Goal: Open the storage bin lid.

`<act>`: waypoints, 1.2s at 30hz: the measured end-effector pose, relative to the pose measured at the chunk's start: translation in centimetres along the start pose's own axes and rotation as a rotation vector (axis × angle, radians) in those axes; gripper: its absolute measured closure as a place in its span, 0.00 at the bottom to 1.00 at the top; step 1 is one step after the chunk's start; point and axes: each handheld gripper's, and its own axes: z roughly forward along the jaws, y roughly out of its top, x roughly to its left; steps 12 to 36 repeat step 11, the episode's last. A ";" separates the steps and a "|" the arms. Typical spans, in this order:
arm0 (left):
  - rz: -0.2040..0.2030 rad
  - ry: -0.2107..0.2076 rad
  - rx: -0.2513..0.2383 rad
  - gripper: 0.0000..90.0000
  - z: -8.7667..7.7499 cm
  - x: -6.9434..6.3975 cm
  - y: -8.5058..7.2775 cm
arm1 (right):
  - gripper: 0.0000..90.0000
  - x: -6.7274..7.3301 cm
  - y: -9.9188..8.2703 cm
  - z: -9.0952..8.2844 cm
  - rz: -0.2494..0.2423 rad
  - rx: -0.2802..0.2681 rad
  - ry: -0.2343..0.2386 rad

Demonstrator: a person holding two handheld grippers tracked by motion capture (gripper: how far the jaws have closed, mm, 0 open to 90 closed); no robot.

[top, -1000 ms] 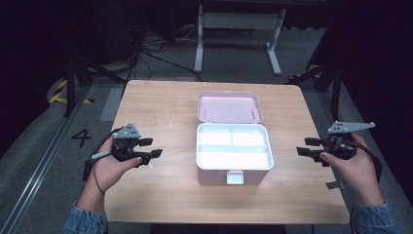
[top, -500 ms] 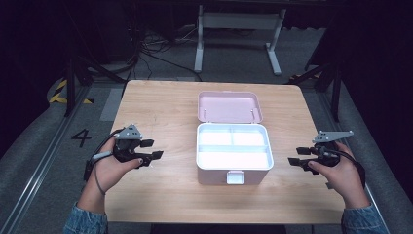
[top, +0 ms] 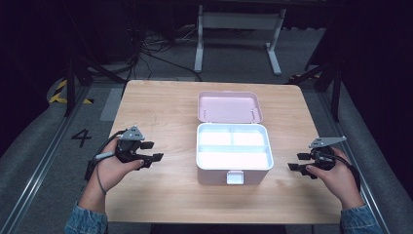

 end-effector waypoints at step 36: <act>-0.003 -0.011 0.033 0.44 0.4 0.1 -0.1 | 0.37 0.2 -0.2 1.0 -0.003 0.039 -0.002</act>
